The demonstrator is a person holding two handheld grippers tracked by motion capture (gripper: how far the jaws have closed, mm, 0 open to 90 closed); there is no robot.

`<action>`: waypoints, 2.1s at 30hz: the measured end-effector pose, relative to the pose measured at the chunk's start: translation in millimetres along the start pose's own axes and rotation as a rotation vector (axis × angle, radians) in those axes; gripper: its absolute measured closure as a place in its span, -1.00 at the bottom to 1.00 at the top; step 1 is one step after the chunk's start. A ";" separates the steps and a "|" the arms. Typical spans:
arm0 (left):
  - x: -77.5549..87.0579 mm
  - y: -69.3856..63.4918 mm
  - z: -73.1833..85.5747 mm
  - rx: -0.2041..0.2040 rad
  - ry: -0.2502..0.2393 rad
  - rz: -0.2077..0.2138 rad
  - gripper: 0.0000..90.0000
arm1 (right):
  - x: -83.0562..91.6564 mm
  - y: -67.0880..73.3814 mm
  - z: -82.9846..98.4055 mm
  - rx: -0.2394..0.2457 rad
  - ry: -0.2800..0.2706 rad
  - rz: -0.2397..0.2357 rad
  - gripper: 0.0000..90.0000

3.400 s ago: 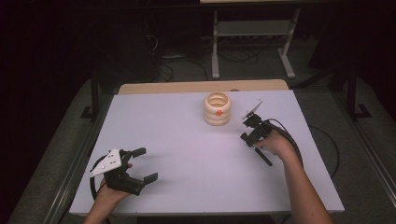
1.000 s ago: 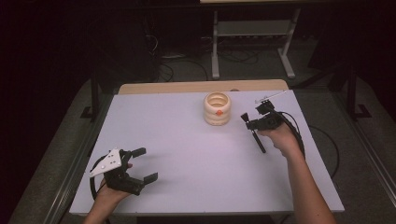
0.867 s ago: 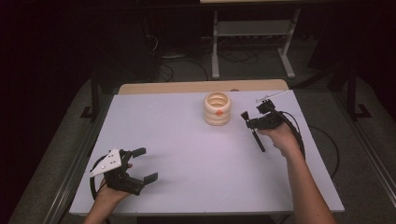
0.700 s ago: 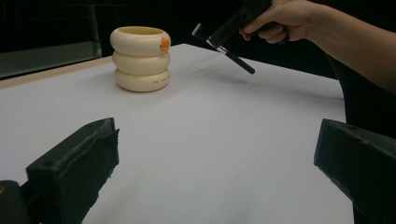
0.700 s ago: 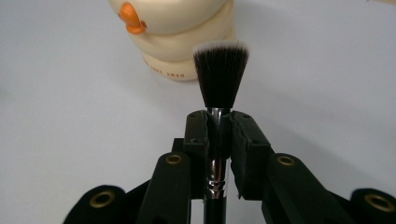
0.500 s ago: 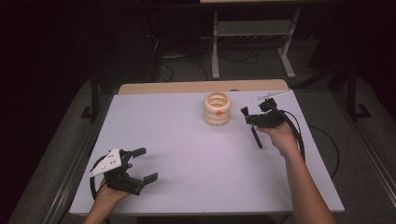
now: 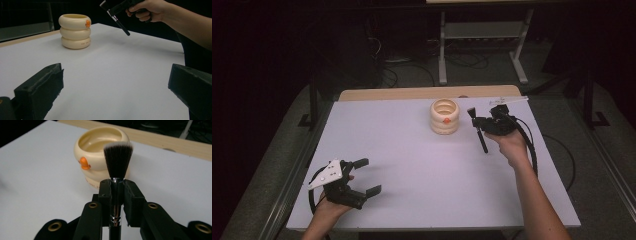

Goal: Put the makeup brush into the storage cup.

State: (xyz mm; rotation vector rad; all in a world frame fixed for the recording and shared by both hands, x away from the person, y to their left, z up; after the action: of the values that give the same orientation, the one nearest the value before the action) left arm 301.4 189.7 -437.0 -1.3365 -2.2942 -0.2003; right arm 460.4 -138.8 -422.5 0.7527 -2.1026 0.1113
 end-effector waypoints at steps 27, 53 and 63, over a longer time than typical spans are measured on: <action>0.5 -0.1 -0.5 -0.002 -0.003 -0.002 -1.00 | 11.0 1.7 -36.5 0.023 -0.196 -0.020 0.70; 0.9 -0.7 -1.8 -0.006 -0.011 0.002 -1.00 | 11.0 3.3 -76.5 0.037 -0.296 -0.011 0.70; 1.3 -1.3 -2.4 -0.002 -0.019 0.005 -1.00 | 10.1 10.2 -96.4 0.043 -0.332 -0.017 0.70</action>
State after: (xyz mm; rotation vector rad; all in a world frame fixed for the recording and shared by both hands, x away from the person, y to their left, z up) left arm 300.6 189.2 -434.1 -1.3503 -2.3074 -0.1896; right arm 519.0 -102.5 -353.7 0.8621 -2.4126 0.0223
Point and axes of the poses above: each handheld gripper's, and its own axes: x roughly backward along the jaws, z roughly out of its underside, y roughly to its left, the point moved 10 cm from there along -x, roughly forward along the jaws, and after that the axes turned 15 degrees about y, right-handed, at the moved point
